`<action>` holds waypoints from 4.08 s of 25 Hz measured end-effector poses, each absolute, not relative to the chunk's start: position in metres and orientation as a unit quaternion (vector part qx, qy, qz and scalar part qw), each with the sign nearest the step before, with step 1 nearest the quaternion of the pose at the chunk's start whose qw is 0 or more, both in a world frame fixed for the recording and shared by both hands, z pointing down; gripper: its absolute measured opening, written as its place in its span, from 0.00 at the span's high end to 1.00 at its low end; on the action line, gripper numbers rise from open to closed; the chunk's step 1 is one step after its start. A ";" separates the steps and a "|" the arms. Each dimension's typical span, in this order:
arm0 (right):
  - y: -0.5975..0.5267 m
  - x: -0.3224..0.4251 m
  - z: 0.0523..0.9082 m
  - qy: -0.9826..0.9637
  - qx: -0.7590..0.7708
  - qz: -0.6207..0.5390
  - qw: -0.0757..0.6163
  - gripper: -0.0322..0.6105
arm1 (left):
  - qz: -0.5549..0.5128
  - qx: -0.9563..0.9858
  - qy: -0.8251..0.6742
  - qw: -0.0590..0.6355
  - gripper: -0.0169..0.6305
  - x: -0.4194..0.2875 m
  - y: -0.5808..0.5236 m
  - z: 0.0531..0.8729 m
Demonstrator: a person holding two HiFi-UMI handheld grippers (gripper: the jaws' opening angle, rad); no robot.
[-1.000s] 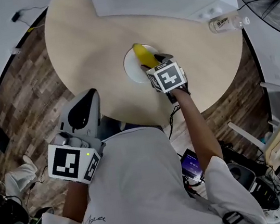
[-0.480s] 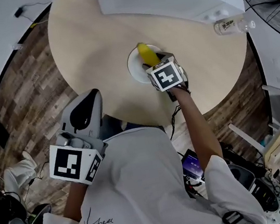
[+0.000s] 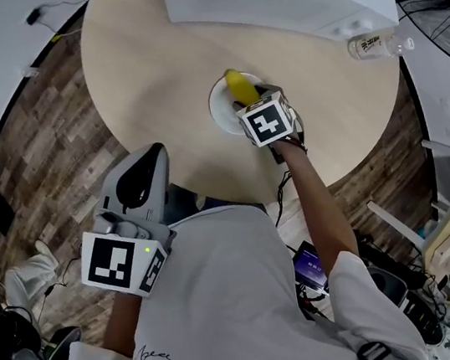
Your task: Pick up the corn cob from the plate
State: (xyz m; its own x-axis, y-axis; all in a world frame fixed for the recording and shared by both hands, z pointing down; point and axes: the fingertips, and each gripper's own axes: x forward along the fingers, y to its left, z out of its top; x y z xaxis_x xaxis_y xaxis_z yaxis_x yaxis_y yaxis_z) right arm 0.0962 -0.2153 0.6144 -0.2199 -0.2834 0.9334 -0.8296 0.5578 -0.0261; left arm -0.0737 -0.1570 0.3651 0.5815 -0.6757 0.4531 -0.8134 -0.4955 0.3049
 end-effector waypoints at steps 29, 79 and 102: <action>-0.210 0.099 0.606 -0.723 0.396 0.300 0.479 0.54 | 0.133 0.863 -0.426 0.236 0.99 -0.077 -0.150 0.355; -0.194 0.104 0.551 -0.727 0.464 0.314 0.398 0.54 | 0.110 0.891 -0.387 0.210 0.99 -0.070 -0.130 0.330; -0.163 0.096 0.518 -0.729 0.494 0.319 0.350 0.54 | 0.092 0.901 -0.374 0.201 0.99 -0.080 -0.113 0.321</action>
